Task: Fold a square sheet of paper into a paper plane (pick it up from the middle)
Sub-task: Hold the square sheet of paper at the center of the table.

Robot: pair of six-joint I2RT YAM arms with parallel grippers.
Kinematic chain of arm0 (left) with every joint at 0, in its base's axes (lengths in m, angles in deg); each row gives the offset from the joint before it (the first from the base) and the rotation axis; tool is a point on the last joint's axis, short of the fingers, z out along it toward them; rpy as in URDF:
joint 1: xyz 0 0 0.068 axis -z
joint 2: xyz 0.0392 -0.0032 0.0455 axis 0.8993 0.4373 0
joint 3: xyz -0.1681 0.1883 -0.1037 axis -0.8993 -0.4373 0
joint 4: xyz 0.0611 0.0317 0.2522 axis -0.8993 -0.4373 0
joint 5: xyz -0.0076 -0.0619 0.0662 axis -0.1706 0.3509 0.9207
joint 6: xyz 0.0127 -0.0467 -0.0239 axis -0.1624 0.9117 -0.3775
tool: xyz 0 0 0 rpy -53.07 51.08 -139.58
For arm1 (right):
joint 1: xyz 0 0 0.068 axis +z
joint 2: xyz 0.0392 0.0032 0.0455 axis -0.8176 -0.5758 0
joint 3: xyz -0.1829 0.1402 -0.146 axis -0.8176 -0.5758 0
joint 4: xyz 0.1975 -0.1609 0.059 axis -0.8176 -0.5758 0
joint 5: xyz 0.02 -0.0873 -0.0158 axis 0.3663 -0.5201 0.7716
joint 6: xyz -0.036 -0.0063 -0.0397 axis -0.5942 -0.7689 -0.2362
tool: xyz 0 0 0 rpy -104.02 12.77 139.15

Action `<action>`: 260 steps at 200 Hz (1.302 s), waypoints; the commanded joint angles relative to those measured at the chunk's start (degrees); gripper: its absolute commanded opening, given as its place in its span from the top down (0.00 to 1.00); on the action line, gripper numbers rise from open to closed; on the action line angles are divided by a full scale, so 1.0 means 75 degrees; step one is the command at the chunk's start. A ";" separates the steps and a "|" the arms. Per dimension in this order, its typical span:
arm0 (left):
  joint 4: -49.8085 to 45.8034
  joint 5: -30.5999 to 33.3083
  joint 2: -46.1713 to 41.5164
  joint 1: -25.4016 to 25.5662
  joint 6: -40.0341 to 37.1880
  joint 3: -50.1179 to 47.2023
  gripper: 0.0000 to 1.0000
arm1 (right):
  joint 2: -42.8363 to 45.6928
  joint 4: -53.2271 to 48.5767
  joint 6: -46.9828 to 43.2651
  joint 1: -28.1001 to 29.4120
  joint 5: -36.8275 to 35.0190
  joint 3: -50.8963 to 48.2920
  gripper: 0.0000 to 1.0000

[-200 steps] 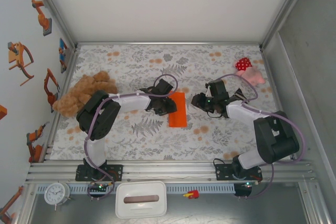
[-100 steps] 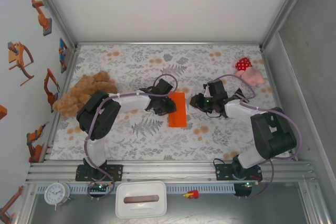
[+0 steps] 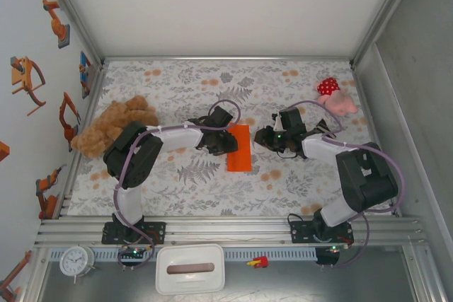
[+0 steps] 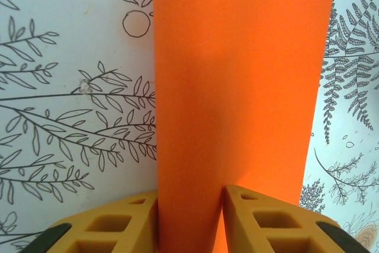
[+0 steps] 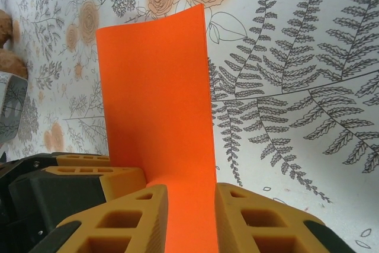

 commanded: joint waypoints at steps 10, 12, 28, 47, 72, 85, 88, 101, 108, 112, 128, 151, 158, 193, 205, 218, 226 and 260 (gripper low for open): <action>-0.0420 0.0165 0.1150 0.0078 -0.0241 -0.0453 0.66 | -0.0171 0.0257 -0.0047 0.0049 0.0211 0.0033 0.74; -0.0419 0.0166 0.1160 0.0078 -0.0241 -0.0456 0.66 | -0.0178 0.0258 -0.0052 0.0049 0.0216 0.0033 0.74; -0.0410 0.0163 0.1170 0.0084 -0.0218 -0.0457 0.66 | -0.0236 0.0300 -0.0041 0.0081 0.0292 0.0077 0.75; -0.0388 0.0135 0.1187 0.0084 -0.0205 -0.0483 0.66 | -0.0344 0.0374 -0.0014 0.0131 0.0404 0.0125 0.78; -0.0395 0.0142 0.1197 0.0079 -0.0199 -0.0486 0.66 | -0.0532 0.0433 0.0020 0.0247 0.0489 0.0221 0.80; -0.0390 0.0148 0.1198 0.0081 -0.0194 -0.0488 0.66 | -0.0604 0.0475 0.0047 0.0308 0.0499 0.0261 0.82; -0.0394 0.0147 0.1199 0.0080 -0.0195 -0.0488 0.66 | -0.0626 0.0462 0.0047 0.0308 0.0514 0.0273 0.82; -0.0395 0.0159 0.1209 0.0079 -0.0194 -0.0493 0.66 | -0.0720 0.0371 0.0015 0.0354 0.0536 0.0367 0.83; -0.0389 0.0147 0.1201 0.0077 -0.0194 -0.0486 0.66 | -0.0797 0.0282 -0.0022 0.0380 0.0556 0.0435 0.84; -0.0390 0.0148 0.1213 0.0078 -0.0185 -0.0492 0.66 | -0.0838 0.0246 -0.0034 0.0393 0.0576 0.0479 0.84; -0.0383 0.0123 0.1240 0.0083 -0.0182 -0.0487 0.66 | -0.1025 0.0144 -0.0094 0.0463 0.0679 0.0620 0.87; -0.0383 0.0123 0.1246 0.0080 -0.0159 -0.0502 0.66 | -0.1276 0.0001 -0.0152 0.0587 0.0811 0.0838 0.92; -0.0378 0.0123 0.1245 0.0077 -0.0147 -0.0500 0.66 | -0.1330 -0.0008 -0.0146 0.0621 0.0860 0.0877 0.93; -0.0372 0.0114 0.1256 0.0083 -0.0106 -0.0518 0.66 | -0.1542 -0.0207 -0.0184 0.0707 0.0899 0.1003 0.96; -0.0372 0.0113 0.1268 0.0082 -0.0100 -0.0531 0.66 | -0.1648 -0.0256 -0.0187 0.0705 0.0931 0.1006 0.97; -0.0364 0.0111 0.1248 0.0079 -0.0088 -0.0523 0.66 | -0.1736 -0.0290 -0.0199 0.0708 0.0934 0.0995 0.98; -0.0358 0.0117 0.1257 0.0079 -0.0088 -0.0531 0.66 | -0.1785 -0.0304 -0.0208 0.0706 0.0917 0.0977 0.98; -0.0372 0.0116 0.1208 0.0079 -0.0066 -0.0545 0.65 | -0.2019 -0.0603 -0.0375 0.0702 0.0555 0.0856 1.00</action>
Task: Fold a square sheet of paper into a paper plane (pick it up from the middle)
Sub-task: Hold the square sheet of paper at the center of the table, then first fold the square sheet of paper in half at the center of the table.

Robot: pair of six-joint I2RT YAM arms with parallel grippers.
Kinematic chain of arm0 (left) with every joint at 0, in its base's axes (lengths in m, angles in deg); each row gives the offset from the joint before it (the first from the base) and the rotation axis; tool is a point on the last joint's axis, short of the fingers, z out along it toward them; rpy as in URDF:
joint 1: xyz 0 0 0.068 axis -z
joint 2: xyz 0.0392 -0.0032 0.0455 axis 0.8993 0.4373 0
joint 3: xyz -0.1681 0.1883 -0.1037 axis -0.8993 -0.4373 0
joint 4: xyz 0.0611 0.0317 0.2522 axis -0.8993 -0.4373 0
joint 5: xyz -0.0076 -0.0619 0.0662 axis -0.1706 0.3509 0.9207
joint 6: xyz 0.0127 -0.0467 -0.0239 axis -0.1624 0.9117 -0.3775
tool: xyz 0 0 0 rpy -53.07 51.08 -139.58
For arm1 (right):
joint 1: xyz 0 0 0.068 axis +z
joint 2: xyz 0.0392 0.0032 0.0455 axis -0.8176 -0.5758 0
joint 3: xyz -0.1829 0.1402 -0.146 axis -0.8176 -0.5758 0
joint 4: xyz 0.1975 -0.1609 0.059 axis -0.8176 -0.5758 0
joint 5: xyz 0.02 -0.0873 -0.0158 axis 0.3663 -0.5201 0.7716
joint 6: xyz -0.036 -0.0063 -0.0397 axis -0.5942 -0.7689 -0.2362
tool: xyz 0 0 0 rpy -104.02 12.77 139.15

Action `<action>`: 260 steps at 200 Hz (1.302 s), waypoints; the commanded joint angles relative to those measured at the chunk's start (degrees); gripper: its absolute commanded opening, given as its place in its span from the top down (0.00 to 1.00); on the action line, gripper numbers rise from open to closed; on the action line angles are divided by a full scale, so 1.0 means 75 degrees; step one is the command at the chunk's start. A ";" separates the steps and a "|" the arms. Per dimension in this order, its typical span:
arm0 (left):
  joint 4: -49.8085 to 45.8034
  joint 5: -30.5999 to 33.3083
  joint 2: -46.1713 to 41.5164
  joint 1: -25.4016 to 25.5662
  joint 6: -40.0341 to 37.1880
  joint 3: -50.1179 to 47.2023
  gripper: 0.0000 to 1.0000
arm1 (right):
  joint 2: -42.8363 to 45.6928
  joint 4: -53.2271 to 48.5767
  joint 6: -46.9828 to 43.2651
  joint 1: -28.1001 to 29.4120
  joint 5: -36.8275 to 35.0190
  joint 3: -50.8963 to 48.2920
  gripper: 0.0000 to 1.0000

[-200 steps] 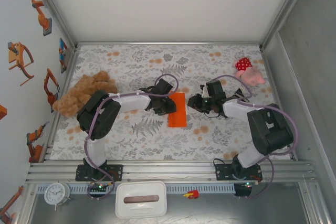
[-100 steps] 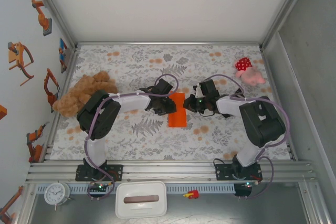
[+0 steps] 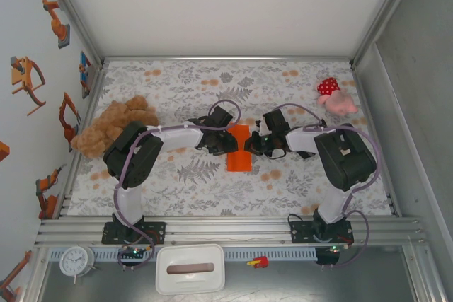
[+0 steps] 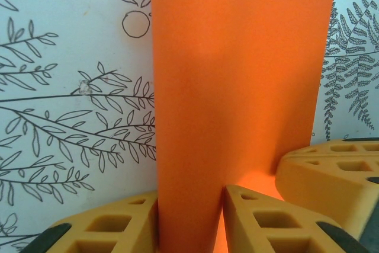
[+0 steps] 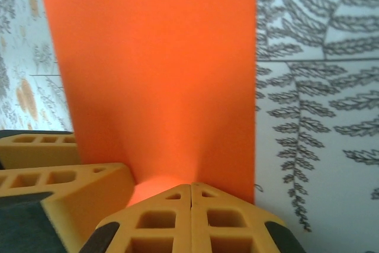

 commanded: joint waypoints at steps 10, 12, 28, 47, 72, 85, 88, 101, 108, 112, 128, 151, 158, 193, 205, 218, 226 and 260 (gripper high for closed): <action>-0.0375 0.0132 0.1161 0.0082 -0.0041 -0.0570 0.65 | -0.0299 -0.0562 -0.0390 0.0032 -0.0446 -0.0040 1.00; -0.0381 0.0138 0.1157 0.0081 -0.0040 -0.0576 0.65 | -0.0326 -0.0586 -0.0415 0.0035 -0.0473 -0.0054 1.00; -0.0400 0.0199 0.1091 0.0084 -0.0059 -0.0566 0.66 | -0.0533 -0.0735 -0.0561 0.0015 -0.0618 -0.0169 1.00; -0.0472 0.0278 0.0926 0.0087 -0.0071 -0.0489 0.66 | -0.0760 -0.0861 -0.0676 -0.0003 -0.0777 -0.0237 1.00; -0.0759 0.0404 0.0407 0.0058 -0.0191 -0.0150 0.65 | -0.0952 -0.1007 -0.0722 -0.0013 -0.1001 -0.0250 1.00; -0.0895 0.0522 0.0001 0.0029 -0.0264 0.0102 0.64 | -0.1023 -0.1054 -0.0759 -0.0014 -0.1127 -0.0250 1.00; -0.0920 0.0538 -0.0092 0.0021 -0.0285 0.0151 0.63 | -0.1034 -0.1074 -0.0767 -0.0009 -0.1152 -0.0244 1.00; -0.0984 0.0651 -0.0516 -0.0052 -0.0317 0.0353 0.63 | -0.1114 -0.1137 -0.0791 -0.0014 -0.1240 -0.0226 1.00; -0.1082 0.0823 -0.0737 -0.0091 -0.0337 0.0453 0.62 | -0.1151 -0.1155 -0.0808 -0.0014 -0.1286 -0.0239 1.00; -0.1163 0.0929 -0.0846 -0.0111 -0.0340 0.0503 0.62 | -0.1166 -0.1179 -0.0814 -0.0015 -0.1317 -0.0238 1.00; -0.1293 0.1309 -0.1316 -0.0190 -0.0349 0.0527 0.61 | -0.1218 -0.1231 -0.0860 -0.0011 -0.1360 -0.0249 1.00; -0.0815 0.0950 -0.1777 -0.0279 -0.0340 0.0272 0.62 | -0.1205 -0.1278 -0.0929 -0.0014 -0.1362 -0.0273 1.00; -0.0595 0.0649 -0.1792 -0.0274 -0.0329 0.0222 0.63 | -0.1199 -0.1278 -0.0938 -0.0015 -0.1341 -0.0285 1.00; 0.0249 -0.0521 -0.1280 -0.0200 0.0069 0.0211 0.74 | -0.1277 -0.1247 -0.0961 -0.0015 -0.1234 -0.0244 1.00; 0.0281 -0.0651 -0.1028 -0.0199 0.0166 0.0275 0.79 | -0.1323 -0.1243 -0.0972 -0.0015 -0.1233 -0.0248 1.00; 0.0383 -0.0753 -0.0816 -0.0190 0.0253 0.0289 0.82 | -0.1363 -0.1226 -0.0973 -0.0006 -0.1235 -0.0260 1.00; 0.0405 -0.0819 -0.0708 -0.0199 0.0289 0.0311 0.84 | -0.1397 -0.1230 -0.0986 -0.0013 -0.1232 -0.0250 1.00; 0.0161 -0.1034 -0.0269 -0.0193 0.0383 0.0471 0.88 | -0.1430 -0.1298 -0.1025 -0.0015 -0.1256 -0.0215 1.00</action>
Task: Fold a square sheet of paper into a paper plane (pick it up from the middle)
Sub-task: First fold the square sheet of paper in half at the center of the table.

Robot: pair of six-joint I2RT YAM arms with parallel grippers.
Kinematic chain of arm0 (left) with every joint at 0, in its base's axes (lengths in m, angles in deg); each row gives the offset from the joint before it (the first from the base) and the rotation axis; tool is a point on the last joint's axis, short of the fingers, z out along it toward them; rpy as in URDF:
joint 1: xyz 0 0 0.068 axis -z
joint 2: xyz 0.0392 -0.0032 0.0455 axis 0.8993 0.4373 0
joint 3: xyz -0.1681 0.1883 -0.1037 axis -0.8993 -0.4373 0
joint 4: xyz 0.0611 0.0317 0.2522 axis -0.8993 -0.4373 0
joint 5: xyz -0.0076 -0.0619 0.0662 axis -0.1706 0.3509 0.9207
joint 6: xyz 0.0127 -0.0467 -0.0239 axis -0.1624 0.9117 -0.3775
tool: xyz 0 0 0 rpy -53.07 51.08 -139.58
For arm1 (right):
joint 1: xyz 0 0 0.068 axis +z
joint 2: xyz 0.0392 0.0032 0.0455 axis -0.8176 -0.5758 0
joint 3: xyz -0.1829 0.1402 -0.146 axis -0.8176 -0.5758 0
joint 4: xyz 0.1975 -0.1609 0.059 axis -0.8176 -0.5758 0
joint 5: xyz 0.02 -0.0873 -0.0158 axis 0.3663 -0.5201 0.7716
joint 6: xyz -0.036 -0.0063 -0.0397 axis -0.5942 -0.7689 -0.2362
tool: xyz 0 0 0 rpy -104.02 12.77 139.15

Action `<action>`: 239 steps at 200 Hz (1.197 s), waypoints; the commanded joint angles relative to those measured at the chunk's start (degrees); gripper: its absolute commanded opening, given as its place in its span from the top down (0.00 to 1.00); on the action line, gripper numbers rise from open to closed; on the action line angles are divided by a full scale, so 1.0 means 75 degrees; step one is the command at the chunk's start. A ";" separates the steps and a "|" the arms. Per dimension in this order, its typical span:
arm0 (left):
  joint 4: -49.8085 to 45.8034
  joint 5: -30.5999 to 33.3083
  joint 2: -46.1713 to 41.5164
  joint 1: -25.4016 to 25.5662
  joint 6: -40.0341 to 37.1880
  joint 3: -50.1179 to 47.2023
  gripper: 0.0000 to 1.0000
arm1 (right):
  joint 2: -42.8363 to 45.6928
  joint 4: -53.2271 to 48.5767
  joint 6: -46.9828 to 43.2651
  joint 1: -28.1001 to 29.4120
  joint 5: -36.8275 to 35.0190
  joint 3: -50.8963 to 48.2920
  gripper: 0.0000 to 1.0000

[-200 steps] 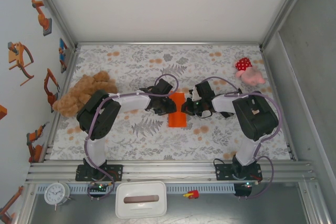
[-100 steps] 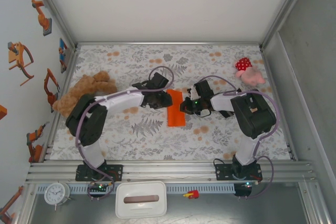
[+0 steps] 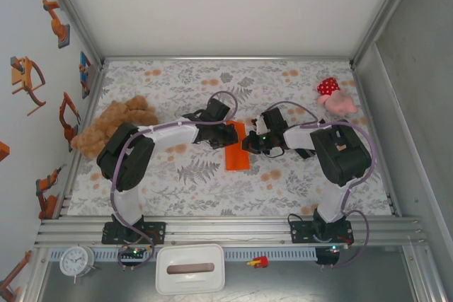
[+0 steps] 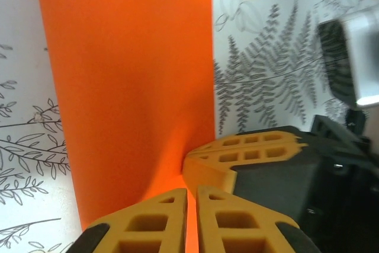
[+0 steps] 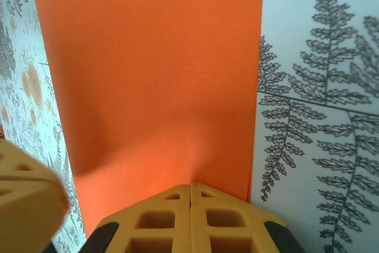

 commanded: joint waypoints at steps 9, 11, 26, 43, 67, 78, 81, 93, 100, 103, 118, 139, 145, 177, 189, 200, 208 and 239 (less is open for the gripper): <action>-0.0012 -0.0479 0.0258 0.0016 0.0213 0.0197 0.89 | -0.0932 -0.1443 -0.0257 0.0015 -0.1599 -0.0477 1.00; 0.0004 -0.0489 0.0267 0.0019 0.0208 0.0188 0.89 | -0.0932 -0.1450 -0.0256 0.0014 -0.1603 -0.0480 1.00; 0.0019 -0.0566 0.0349 0.0019 0.0218 0.0170 0.90 | -0.0932 -0.1500 -0.0283 0.0014 -0.1637 -0.0477 1.00; -0.0013 -0.0612 0.0464 0.0017 0.0192 0.0201 0.90 | -0.0961 -0.1528 -0.0286 0.0017 -0.1655 -0.0476 1.00; -0.0065 -0.0661 0.0625 0.0022 0.0093 0.0240 0.90 | -0.1013 -0.1558 -0.0302 0.0020 -0.1667 -0.0466 1.00; -0.0113 -0.0671 0.0701 0.0016 0.0029 0.0266 0.89 | -0.1034 -0.1592 -0.0301 0.0015 -0.1695 -0.0465 1.00; -0.0134 -0.0674 0.0713 0.0023 0.0021 0.0277 0.89 | -0.1041 -0.1604 -0.0303 0.0014 -0.1701 -0.0465 1.00; -0.0207 -0.0660 0.0771 0.0013 -0.0073 0.0290 0.89 | -0.1081 -0.1635 -0.0291 0.0015 -0.1713 -0.0453 1.00; -0.0234 -0.0629 0.0778 -0.0005 -0.0134 0.0277 0.88 | -0.1096 -0.1652 -0.0295 0.0014 -0.1731 -0.0453 1.00; -0.0253 -0.0615 0.0778 0.0001 -0.0154 0.0272 0.88 | -0.1105 -0.1671 -0.0292 0.0014 -0.1736 -0.0453 1.00; -0.0288 -0.0654 0.0813 -0.0038 -0.0350 0.0204 0.88 | -0.1119 -0.1720 -0.0300 0.0014 -0.1789 -0.0465 1.00; -0.0372 -0.0683 0.0828 -0.0164 -0.0617 0.0058 0.87 | -0.1169 -0.1817 -0.0348 0.0014 -0.1858 -0.0465 1.00; -0.0405 -0.0677 0.0830 -0.0208 -0.0688 0.0008 0.87 | -0.1191 -0.1869 -0.0378 0.0015 -0.1897 -0.0453 1.00; -0.0234 -0.0877 0.0585 -0.0528 -0.0981 -0.0500 0.87 | -0.1232 -0.2093 -0.0502 -0.0044 -0.2042 -0.0488 1.00; -0.0200 -0.0982 0.0462 -0.0656 -0.1098 -0.0728 0.87 | -0.1228 -0.2145 -0.0557 -0.0110 -0.2042 -0.0520 1.00; -0.0238 -0.1044 0.0346 -0.0788 -0.1194 -0.0915 0.87 | -0.1237 -0.2198 -0.0610 -0.0157 -0.2043 -0.0535 1.00; -0.0275 -0.1069 0.0260 -0.0868 -0.1264 -0.1036 0.87 | -0.1225 -0.2222 -0.0633 -0.0182 -0.2025 -0.0535 1.00; -0.0362 -0.1064 -0.0308 -0.1148 -0.1432 -0.1437 0.87 | -0.1154 -0.2282 -0.0677 -0.0267 -0.1902 -0.0503 1.00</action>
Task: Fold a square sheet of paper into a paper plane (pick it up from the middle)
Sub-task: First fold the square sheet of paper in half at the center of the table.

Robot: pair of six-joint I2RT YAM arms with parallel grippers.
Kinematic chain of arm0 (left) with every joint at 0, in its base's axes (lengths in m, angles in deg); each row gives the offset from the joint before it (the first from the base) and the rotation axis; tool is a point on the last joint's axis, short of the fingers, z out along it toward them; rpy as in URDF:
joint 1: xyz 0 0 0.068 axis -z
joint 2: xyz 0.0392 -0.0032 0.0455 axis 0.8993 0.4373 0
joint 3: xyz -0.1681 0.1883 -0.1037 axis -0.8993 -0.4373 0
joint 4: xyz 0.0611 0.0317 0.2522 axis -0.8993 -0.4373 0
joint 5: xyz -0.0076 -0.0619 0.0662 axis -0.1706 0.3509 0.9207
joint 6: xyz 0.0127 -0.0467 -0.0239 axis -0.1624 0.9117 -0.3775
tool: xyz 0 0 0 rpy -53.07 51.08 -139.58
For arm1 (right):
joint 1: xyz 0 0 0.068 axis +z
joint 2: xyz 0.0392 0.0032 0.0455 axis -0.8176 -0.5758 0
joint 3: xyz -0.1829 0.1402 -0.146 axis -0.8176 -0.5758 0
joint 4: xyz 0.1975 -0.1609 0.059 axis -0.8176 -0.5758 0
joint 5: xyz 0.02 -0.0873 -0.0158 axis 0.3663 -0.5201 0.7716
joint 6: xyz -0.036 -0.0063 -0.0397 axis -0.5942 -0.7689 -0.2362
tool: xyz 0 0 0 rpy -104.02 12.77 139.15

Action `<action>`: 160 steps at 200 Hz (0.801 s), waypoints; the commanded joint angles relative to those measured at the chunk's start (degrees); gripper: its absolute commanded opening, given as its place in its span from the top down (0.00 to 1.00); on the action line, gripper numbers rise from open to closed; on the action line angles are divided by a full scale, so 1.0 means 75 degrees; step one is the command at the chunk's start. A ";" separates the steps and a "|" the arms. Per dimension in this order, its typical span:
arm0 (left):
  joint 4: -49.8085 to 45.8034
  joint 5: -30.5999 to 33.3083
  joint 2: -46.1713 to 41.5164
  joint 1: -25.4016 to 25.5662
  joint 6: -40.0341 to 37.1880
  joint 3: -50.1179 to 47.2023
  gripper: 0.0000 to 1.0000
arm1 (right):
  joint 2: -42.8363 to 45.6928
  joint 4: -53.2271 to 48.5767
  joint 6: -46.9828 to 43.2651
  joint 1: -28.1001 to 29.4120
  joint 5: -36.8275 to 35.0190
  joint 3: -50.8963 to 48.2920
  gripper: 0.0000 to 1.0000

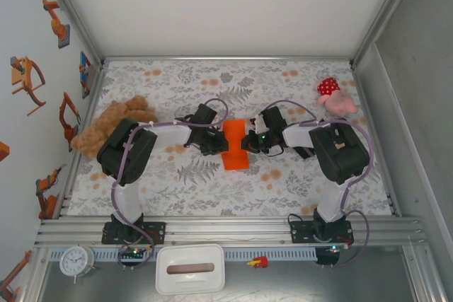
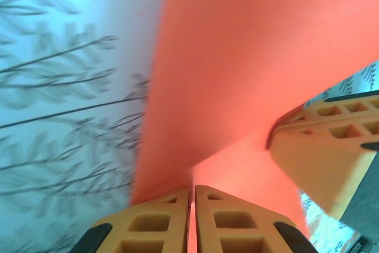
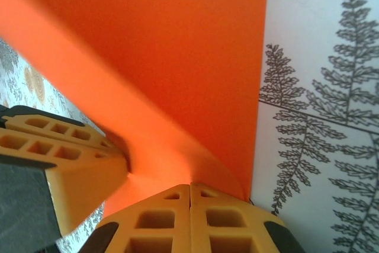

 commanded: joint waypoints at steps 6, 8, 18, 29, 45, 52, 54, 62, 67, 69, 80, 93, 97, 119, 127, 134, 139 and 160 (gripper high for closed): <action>-0.0650 0.0209 -0.0580 -0.0263 -0.0422 -0.0409 0.87 | -0.0952 -0.2102 -0.0381 -0.0185 -0.2044 -0.0630 1.00; -0.0642 0.0196 -0.0631 -0.0265 -0.0429 -0.0410 0.87 | -0.0942 -0.2105 -0.0383 -0.0183 -0.2036 -0.0623 1.00; -0.0561 0.0157 -0.0857 -0.0266 -0.0438 -0.0398 0.87 | -0.0909 -0.2108 -0.0378 -0.0184 -0.1996 -0.0599 1.00; -0.0315 0.0024 -0.1083 -0.0265 -0.0376 -0.0387 0.86 | -0.0894 -0.2122 -0.0372 -0.0182 -0.1982 -0.0565 1.00; 0.0433 -0.0275 -0.1212 -0.0231 -0.0018 -0.0438 0.86 | -0.0903 -0.2140 -0.0372 -0.0185 -0.1950 -0.0524 1.00; 0.0871 -0.0385 -0.1177 -0.0184 0.0194 -0.0479 0.86 | -0.0906 -0.2130 -0.0372 -0.0181 -0.1938 -0.0523 1.00; 0.0992 -0.0413 -0.1147 -0.0175 0.0258 -0.0486 0.86 | -0.0910 -0.2130 -0.0372 -0.0181 -0.1939 -0.0514 1.00; 0.1467 -0.0499 -0.1008 -0.0098 0.0487 -0.0503 0.86 | -0.0918 -0.2129 -0.0357 -0.0179 -0.1944 -0.0500 1.00; 0.1728 -0.0550 -0.0878 -0.0046 0.0617 -0.0486 0.86 | -0.0937 -0.2114 -0.0359 -0.0185 -0.1936 -0.0488 1.00; 0.1810 -0.0568 -0.0820 -0.0029 0.0666 -0.0476 0.86 | -0.0947 -0.2120 -0.0357 -0.0185 -0.1936 -0.0488 1.00; 0.2156 -0.0630 -0.0471 0.0060 0.0905 -0.0353 0.86 | -0.0982 -0.2082 -0.0328 -0.0176 -0.1903 -0.0480 1.00; 0.2437 -0.0672 -0.0096 0.0134 0.1084 -0.0240 0.85 | -0.1011 -0.2046 -0.0320 -0.0185 -0.1877 -0.0465 1.00; 0.2502 -0.0663 0.0002 0.0146 0.1142 -0.0235 0.85 | -0.1029 -0.2030 -0.0309 -0.0177 -0.1866 -0.0464 1.00; 0.2674 -0.0531 0.0309 0.0149 0.1252 -0.0273 0.85 | -0.1056 -0.2035 -0.0321 -0.0193 -0.1871 -0.0473 1.00; 0.2683 -0.0441 0.0339 0.0125 0.1214 -0.0341 0.85 | -0.1066 -0.2029 -0.0323 -0.0191 -0.1883 -0.0488 1.00; 0.2658 -0.0359 0.0349 0.0098 0.1162 -0.0417 0.85 | -0.1062 -0.2035 -0.0325 -0.0208 -0.1889 -0.0499 1.00; 0.2614 -0.0280 0.0358 0.0070 0.1124 -0.0481 0.85 | -0.1067 -0.2037 -0.0328 -0.0213 -0.1900 -0.0505 1.00; 0.2449 -0.0082 0.0297 -0.0150 0.0933 -0.0799 0.85 | -0.1079 -0.2075 -0.0357 -0.0266 -0.1967 -0.0545 1.00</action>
